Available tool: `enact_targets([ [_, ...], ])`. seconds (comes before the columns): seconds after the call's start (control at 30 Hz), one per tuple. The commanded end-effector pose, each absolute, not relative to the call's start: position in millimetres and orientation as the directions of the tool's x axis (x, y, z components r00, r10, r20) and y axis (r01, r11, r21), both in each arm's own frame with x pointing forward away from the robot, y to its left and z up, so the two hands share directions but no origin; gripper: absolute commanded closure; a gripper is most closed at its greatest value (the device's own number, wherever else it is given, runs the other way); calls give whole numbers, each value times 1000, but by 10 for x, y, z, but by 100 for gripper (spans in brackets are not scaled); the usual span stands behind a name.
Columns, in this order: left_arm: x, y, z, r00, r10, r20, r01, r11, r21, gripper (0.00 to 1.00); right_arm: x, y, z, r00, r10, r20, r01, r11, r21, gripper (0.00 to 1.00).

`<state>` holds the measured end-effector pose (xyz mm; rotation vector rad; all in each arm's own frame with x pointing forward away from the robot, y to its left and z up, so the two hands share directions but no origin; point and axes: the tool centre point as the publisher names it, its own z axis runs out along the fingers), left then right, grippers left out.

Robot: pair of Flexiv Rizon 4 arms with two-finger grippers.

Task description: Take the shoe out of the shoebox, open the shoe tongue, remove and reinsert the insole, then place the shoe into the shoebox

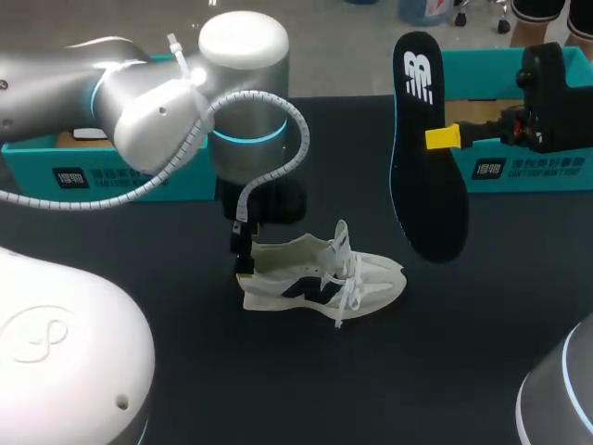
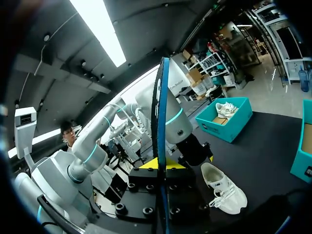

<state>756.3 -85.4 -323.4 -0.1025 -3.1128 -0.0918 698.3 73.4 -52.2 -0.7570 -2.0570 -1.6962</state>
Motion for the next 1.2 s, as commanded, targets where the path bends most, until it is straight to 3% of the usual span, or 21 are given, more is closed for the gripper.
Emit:
enact_targets([
  [0.03,7559,-849,-3232,-997,66,26,68,996,59,0,6991,745,-530,-788,171,592,614,134,778,100],
  [0.8,7616,-905,-3192,-997,78,13,78,996,54,0,6991,745,-530,-788,171,592,614,134,778,100],
  [1.2,7965,-1248,-3233,-993,115,0,115,993,-34,0,6991,745,-530,-788,171,592,614,134,778,100],
])
